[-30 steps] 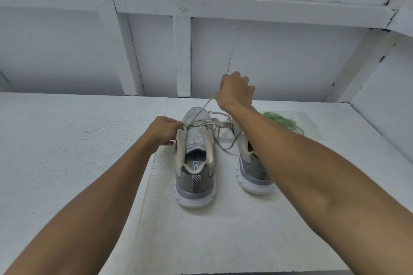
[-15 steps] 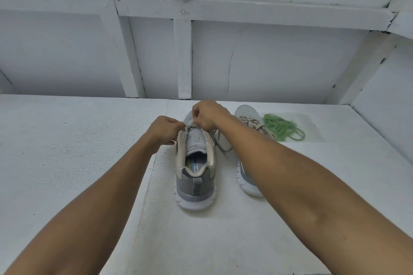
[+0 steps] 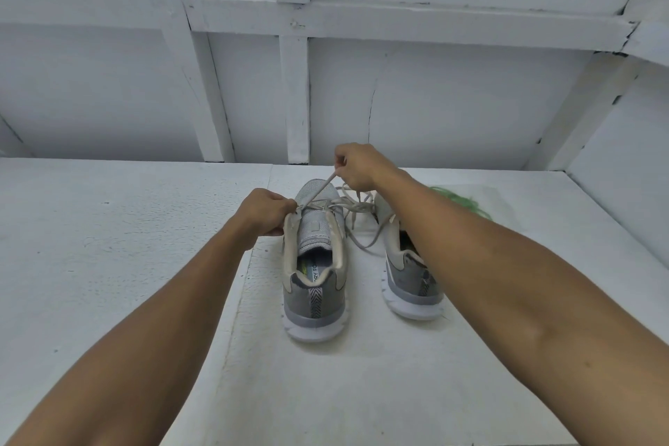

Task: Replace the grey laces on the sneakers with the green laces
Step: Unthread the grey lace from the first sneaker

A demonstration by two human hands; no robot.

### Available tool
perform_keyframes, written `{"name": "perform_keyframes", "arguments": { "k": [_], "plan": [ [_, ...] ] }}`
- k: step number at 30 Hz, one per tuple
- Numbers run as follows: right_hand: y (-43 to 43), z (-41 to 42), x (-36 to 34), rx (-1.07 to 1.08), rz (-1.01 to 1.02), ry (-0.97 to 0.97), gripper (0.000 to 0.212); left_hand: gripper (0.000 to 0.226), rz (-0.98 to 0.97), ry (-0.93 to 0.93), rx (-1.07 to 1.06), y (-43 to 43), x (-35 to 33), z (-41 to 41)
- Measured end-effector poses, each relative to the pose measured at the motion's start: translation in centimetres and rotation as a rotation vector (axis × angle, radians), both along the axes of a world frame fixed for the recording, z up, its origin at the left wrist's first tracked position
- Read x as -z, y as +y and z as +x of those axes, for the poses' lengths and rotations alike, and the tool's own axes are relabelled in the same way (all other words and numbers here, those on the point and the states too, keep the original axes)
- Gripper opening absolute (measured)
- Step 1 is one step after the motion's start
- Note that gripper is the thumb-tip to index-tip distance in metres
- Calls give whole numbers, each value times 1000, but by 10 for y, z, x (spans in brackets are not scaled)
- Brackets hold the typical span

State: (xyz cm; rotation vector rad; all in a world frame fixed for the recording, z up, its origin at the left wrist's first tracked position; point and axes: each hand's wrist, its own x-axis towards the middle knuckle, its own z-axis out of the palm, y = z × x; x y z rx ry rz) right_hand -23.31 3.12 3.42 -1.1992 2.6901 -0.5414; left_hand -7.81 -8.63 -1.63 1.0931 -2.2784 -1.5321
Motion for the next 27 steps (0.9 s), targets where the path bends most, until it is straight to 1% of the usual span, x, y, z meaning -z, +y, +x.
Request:
{"name": "perform_keyframes", "arguments": {
  "k": [5,10,12,14,16,17,18,20,21,24,27],
  "plan": [
    [6,-9,-7,33,-45,7,17,20,16,12,0,-1,2,1],
    [16,-21,-23,149,-179,21,19,20,29,12,-5,-1,3,0],
    [20,-19,-28,197,-176,64,17,20,35,5,0,-1,4,0],
    [22,-12,-28,232,-92,188,19,20,37,-2,13,-1,4,-1],
    [24,-2,-23,189,64,333,12,21,29,-17,27,0,3,-1],
    [25,4,-19,155,159,366,5,21,22,-27,34,0,1,-2],
    [25,9,-15,127,233,367,8,22,14,-35,40,1,0,-2],
    [26,16,-8,90,296,293,32,20,-19,-43,52,2,-4,-5],
    [25,20,-7,81,261,242,38,17,-48,-46,60,3,-6,-7],
    [24,34,-8,68,103,38,35,10,-135,-27,78,2,-12,-16],
    [26,54,-6,79,89,-244,36,13,-238,-29,144,0,-15,-26]
  ]
}}
